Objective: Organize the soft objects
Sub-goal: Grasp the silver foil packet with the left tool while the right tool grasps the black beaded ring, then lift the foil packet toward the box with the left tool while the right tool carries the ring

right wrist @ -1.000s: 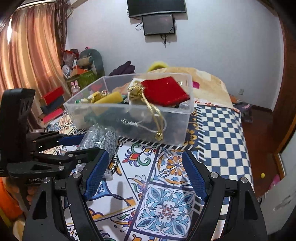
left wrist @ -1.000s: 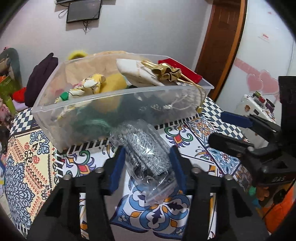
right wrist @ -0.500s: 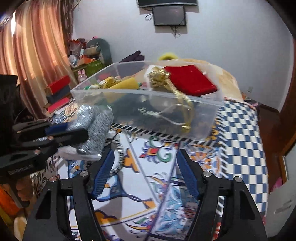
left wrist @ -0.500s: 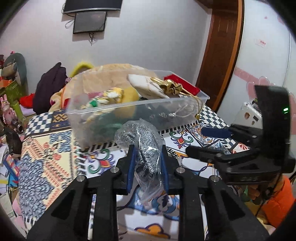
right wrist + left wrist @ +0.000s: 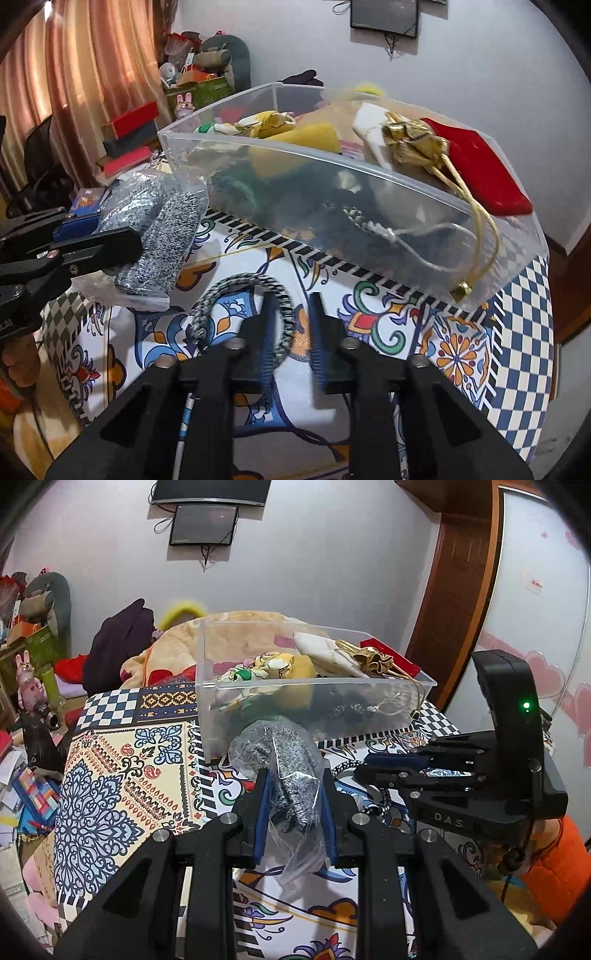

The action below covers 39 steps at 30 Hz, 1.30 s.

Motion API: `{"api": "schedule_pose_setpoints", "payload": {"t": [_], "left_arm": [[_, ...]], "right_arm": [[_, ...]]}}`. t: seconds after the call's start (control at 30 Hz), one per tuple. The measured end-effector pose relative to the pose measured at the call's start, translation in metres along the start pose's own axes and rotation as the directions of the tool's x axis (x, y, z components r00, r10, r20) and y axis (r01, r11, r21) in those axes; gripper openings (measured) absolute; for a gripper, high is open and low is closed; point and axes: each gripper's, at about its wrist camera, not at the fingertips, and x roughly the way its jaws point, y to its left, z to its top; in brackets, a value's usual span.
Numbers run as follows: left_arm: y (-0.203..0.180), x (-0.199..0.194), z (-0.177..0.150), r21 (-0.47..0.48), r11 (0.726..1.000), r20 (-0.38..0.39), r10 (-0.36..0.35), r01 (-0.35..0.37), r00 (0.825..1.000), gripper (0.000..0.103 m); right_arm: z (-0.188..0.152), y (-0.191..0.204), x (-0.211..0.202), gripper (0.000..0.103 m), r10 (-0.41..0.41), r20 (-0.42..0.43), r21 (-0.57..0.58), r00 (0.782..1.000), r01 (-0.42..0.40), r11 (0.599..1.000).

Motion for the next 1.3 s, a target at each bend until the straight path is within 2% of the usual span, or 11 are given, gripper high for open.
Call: {"api": "schedule_pose_setpoints", "payload": {"t": [0.2,0.47,0.6,0.67,0.7,0.83,0.9,0.93,0.97,1.3], "left_arm": [[-0.004,-0.009,0.005,0.008,1.000,0.031,0.001,-0.001,1.000,0.025],[-0.005,-0.026,0.023,0.005,1.000,0.093,0.000,0.000,0.996,0.025],[-0.008,-0.030,0.024,0.020,1.000,0.107,0.011,-0.013,0.994,0.025],[-0.008,-0.029,0.022,0.019,1.000,0.102,0.012,-0.014,0.995,0.025],[-0.007,-0.028,0.021,0.016,1.000,0.097,0.012,-0.013,0.995,0.025],[-0.002,-0.026,0.020,0.004,1.000,0.093,0.009,-0.009,0.996,0.025],[-0.001,-0.025,0.019,-0.002,1.000,0.093,0.007,-0.006,0.996,0.025],[0.000,-0.025,0.019,-0.003,1.000,0.093,0.006,-0.005,0.996,0.025],[0.000,-0.024,0.019,-0.003,1.000,0.093,0.008,-0.007,0.996,0.025],[0.002,-0.028,0.023,-0.011,1.000,0.111,0.028,-0.027,0.993,0.025]], "right_arm": [[-0.003,0.001,-0.012,0.008,0.005,0.040,0.003,0.999,-0.005,1.000],[-0.001,-0.004,-0.047,0.007,-0.001,0.143,0.013,0.990,-0.001,1.000],[0.003,-0.004,-0.040,0.011,-0.001,0.109,0.006,0.994,0.001,1.000],[0.004,-0.004,-0.028,0.026,0.002,0.074,0.005,0.997,-0.003,1.000],[0.003,-0.005,-0.022,0.028,-0.001,0.064,0.003,0.998,0.000,1.000],[0.005,-0.006,-0.002,0.029,0.012,0.010,-0.003,1.000,-0.012,1.000],[0.005,-0.006,0.007,0.027,0.017,-0.019,-0.006,1.000,-0.017,1.000],[0.005,-0.006,0.009,0.020,0.009,-0.012,-0.014,1.000,-0.009,1.000],[0.005,-0.005,0.010,0.009,0.004,-0.009,-0.022,1.000,-0.004,1.000],[0.007,-0.001,-0.018,0.006,0.008,0.082,0.002,0.997,-0.008,1.000]]}}
